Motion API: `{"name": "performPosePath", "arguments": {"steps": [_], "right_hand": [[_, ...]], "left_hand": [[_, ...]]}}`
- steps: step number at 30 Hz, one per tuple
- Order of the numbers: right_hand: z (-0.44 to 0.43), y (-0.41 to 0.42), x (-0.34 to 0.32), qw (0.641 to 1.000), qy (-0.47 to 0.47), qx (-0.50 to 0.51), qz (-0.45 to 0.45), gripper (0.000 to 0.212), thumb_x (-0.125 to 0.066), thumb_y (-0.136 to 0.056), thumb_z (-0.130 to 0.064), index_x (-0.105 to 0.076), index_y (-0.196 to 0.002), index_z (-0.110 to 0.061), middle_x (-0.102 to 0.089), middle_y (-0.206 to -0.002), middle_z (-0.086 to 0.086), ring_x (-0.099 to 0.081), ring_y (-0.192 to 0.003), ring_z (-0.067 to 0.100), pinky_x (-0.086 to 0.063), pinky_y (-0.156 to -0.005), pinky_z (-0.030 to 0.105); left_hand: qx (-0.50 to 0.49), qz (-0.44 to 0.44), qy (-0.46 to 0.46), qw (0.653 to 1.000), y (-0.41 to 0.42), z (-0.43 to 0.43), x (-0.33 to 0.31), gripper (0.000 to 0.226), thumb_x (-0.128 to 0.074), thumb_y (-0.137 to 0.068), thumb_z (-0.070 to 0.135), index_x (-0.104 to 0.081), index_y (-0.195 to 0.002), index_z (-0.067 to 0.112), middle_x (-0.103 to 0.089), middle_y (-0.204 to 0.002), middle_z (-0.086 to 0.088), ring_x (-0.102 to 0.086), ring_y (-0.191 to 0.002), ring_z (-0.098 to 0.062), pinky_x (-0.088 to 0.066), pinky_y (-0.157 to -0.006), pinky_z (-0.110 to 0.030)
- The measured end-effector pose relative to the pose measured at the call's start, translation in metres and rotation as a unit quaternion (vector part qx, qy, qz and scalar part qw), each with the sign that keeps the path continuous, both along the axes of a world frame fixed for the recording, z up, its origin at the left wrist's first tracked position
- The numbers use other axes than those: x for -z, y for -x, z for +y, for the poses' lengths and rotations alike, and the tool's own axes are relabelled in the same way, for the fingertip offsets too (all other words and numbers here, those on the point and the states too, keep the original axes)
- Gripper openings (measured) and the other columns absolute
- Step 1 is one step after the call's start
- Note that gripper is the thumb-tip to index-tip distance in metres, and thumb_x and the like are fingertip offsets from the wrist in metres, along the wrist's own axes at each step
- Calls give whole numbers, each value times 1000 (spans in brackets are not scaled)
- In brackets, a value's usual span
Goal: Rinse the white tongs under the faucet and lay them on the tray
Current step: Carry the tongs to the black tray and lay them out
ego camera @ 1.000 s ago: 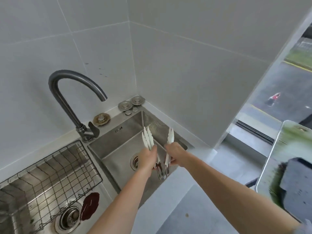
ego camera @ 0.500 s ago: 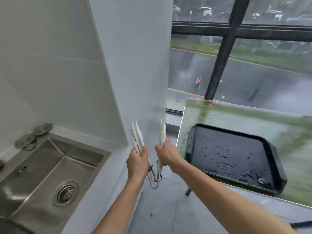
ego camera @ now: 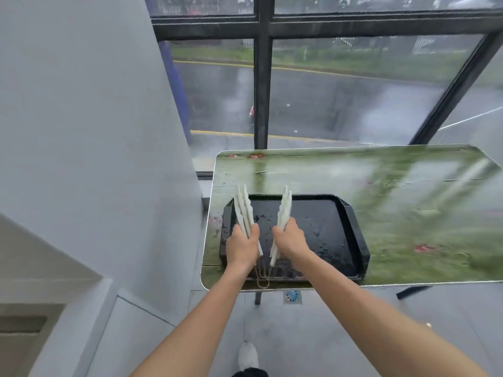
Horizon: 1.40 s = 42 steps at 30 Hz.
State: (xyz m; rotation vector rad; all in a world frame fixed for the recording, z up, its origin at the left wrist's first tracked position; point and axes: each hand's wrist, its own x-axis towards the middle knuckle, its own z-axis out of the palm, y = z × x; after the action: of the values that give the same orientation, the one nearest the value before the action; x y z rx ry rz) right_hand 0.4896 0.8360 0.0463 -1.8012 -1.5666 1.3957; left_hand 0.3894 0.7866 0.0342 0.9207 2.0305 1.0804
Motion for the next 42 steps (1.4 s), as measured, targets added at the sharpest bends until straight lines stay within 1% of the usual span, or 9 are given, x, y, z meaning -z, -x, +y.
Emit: {"name": "performPosePath", "arguments": {"steps": [4, 8, 13, 19, 23, 27, 33, 37, 42], "right_hand": [[32, -4, 25, 999, 29, 25, -22, 44, -43, -94, -21, -31, -135, -10, -54, -118, 16, -57, -90, 26, -52, -68, 37], [61, 8, 51, 996, 66, 32, -49, 44, -44, -94, -20, -31, -135, -10, -53, -122, 19, -60, -98, 32, -56, -82, 47], [90, 27, 74, 992, 101, 33, -61, 45, -44, -93, -21, -31, -134, -9, -52, -122, 20, -59, -97, 33, -55, -82, 50], [113, 38, 95, 990, 94, 19, -102, 49, -46, -91, -22, -31, -136, -5, -51, -124, 18, -56, -105, 32, -51, -89, 48], [118, 42, 110, 985, 83, -5, -150, 45, -48, -90, -20, -37, -130, -1, -48, -125, 20, -50, -111, 34, -44, -96, 49], [116, 39, 122, 979, 86, -45, -180, 44, -46, -90, -17, -36, -130, -2, -43, -127, 20, -48, -111, 35, -43, -93, 42], [110, 35, 131, 971, 71, -68, -217, 44, -45, -91, -24, -36, -128, -3, -45, -127, 19, -52, -107, 36, -37, -76, 38], [108, 32, 128, 976, 81, -53, -196, 63, -47, -91, -37, -25, -138, -2, -40, -135, 20, -49, -115, 37, -40, -83, 42], [95, 25, 117, 979, 43, -45, -194, 85, -49, -88, -51, -8, -149, -8, -26, -148, 20, -34, -131, 37, -36, -100, 48]], "left_hand": [[36, 15, 43, 998, 2, 36, 25, 31, -44, -95, 43, -51, -98, 13, -60, -84, -2, -54, -66, -8, -37, -51, -21], [54, -6, 96, 994, 14, 68, 51, 35, -44, -96, 43, -52, -107, 11, -61, -94, -5, -57, -74, -14, -42, -60, -26], [59, -22, 138, 988, 33, 98, 76, 36, -43, -96, 42, -51, -109, 10, -60, -97, -5, -55, -80, -17, -44, -71, -32], [70, 4, 207, 976, 43, 125, 95, 36, -43, -95, 43, -50, -103, 9, -52, -89, -1, -51, -79, -19, -41, -71, -32], [72, 33, 244, 967, 45, 130, 101, 42, -42, -94, 43, -50, -111, 6, -59, -99, -9, -58, -87, -27, -44, -70, -35], [85, 68, 260, 960, 44, 124, 104, 35, -43, -93, 34, -51, -110, 5, -62, -102, -13, -60, -89, -31, -48, -71, -37], [92, 48, 261, 960, 41, 115, 102, 40, -39, -95, 40, -53, -109, 5, -64, -99, -13, -61, -86, -29, -49, -71, -37], [101, 47, 284, 952, 44, 114, 93, 46, -38, -94, 49, -54, -105, 7, -64, -98, -11, -63, -85, -28, -51, -73, -37], [69, -36, 267, 961, 55, 105, 78, 43, -35, -97, 45, -54, -89, 7, -64, -92, -10, -69, -78, -29, -58, -80, -43]]}}
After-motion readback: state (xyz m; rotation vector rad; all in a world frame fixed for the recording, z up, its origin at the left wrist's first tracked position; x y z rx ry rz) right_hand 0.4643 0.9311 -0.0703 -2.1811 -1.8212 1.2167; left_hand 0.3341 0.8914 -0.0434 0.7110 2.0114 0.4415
